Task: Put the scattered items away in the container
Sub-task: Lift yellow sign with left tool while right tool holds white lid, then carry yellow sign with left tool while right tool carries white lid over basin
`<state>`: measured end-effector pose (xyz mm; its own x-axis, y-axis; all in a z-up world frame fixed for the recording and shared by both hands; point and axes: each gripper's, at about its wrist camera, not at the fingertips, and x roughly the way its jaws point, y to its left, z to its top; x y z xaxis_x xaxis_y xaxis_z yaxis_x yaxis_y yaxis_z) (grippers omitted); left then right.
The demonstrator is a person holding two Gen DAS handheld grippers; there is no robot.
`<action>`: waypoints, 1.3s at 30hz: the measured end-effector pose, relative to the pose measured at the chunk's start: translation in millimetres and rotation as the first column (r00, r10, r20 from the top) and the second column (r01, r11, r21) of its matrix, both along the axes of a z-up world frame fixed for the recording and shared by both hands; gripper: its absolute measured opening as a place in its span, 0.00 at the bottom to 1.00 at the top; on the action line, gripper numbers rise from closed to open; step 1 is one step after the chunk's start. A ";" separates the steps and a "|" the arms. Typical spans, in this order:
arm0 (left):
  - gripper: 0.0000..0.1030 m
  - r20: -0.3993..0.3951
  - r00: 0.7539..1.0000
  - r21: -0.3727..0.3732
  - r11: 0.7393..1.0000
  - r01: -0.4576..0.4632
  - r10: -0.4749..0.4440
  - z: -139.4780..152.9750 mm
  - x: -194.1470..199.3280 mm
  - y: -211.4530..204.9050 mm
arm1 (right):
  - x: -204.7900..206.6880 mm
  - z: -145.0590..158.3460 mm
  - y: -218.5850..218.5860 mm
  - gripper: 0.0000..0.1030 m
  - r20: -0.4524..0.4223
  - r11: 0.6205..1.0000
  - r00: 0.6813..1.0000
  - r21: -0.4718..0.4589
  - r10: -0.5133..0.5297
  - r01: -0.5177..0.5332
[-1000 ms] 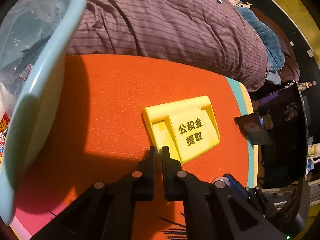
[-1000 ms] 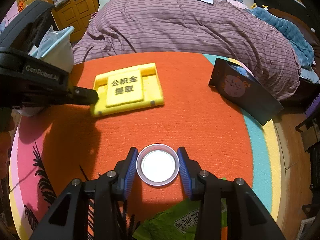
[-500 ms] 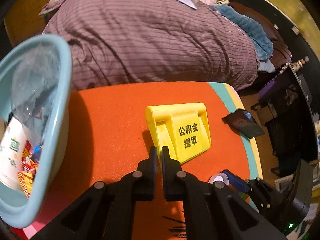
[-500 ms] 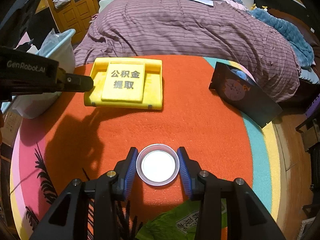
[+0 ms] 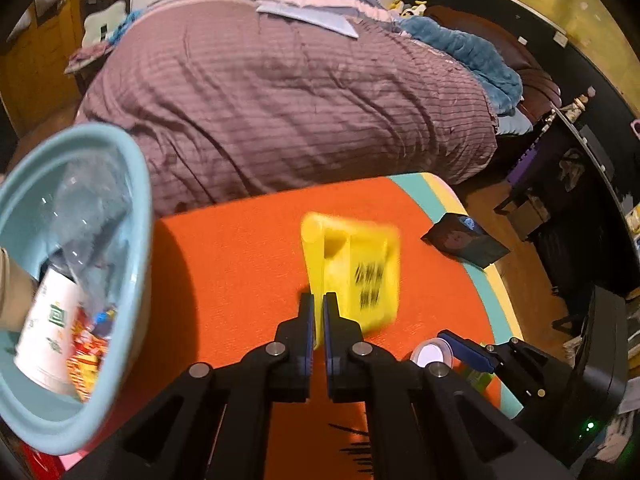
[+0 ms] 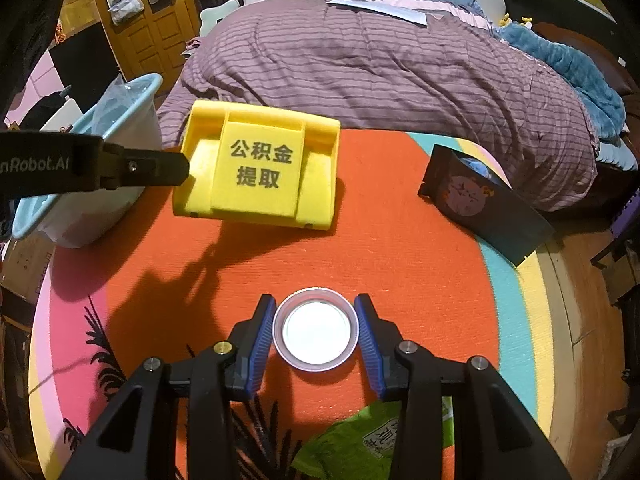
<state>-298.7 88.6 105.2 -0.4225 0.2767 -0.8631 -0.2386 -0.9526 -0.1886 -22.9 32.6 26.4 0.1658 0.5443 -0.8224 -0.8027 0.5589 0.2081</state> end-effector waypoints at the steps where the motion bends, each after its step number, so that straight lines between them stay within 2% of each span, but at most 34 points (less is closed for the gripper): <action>1: 0.03 -0.004 1.000 0.000 1.000 0.002 -0.002 1.6 0.7 -1.1 | -1.3 1.8 -0.3 0.42 0.002 1.000 1.000 0.003 0.000 0.000; 7: 0.03 -0.002 1.000 -0.006 1.000 0.014 -0.014 3.2 4.9 -4.4 | -7.3 8.4 0.9 0.42 0.001 1.000 1.000 0.016 -0.005 0.005; 20: 0.03 -0.048 0.999 -0.031 0.999 0.019 -0.020 36.2 18.7 -22.1 | -18.9 38.3 0.6 0.42 0.005 0.998 1.000 0.060 -0.019 0.018; 39: 0.00 -0.159 0.985 -0.023 0.997 -0.074 0.069 108.2 46.7 -101.1 | -73.1 111.8 36.1 0.42 0.039 0.986 0.999 0.164 0.033 -0.039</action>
<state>-252.0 -12.5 213.4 -0.5721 0.2172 -0.7909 -0.1944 -0.9727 -0.1265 -96.0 68.7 138.2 0.1715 0.6778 -0.7150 -0.8305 0.4899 0.2652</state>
